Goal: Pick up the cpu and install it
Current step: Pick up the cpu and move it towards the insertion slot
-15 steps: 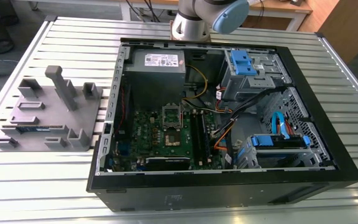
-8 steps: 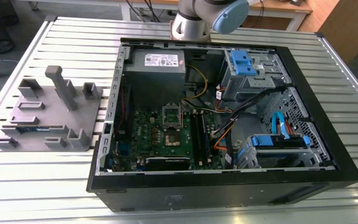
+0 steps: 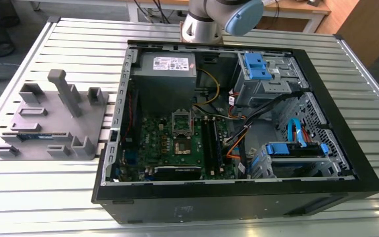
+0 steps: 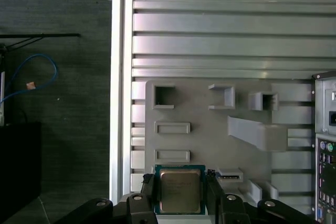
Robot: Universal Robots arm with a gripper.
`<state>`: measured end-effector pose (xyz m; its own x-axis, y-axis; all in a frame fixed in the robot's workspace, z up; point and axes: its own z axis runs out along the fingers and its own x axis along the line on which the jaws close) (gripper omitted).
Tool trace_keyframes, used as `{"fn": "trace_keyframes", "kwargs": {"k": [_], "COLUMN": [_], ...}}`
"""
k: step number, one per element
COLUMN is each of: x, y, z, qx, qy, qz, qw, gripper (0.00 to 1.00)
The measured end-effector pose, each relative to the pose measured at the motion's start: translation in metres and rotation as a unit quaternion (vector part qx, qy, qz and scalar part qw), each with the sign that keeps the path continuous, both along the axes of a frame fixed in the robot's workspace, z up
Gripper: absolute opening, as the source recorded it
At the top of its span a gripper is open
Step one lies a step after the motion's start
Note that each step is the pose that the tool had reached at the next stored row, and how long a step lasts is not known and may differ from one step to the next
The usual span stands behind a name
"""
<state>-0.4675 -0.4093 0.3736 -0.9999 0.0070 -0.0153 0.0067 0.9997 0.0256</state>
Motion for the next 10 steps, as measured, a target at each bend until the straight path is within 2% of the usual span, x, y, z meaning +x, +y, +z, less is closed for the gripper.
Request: {"fn": "trace_keyframes", "kwargs": {"k": [10], "x": [0.0021], "y": [0.0], "z": [0.0004], "qx": [0.0], "qy": [0.0], "qz": [0.0], "qw": [1.0], "gripper": [0.47]}}
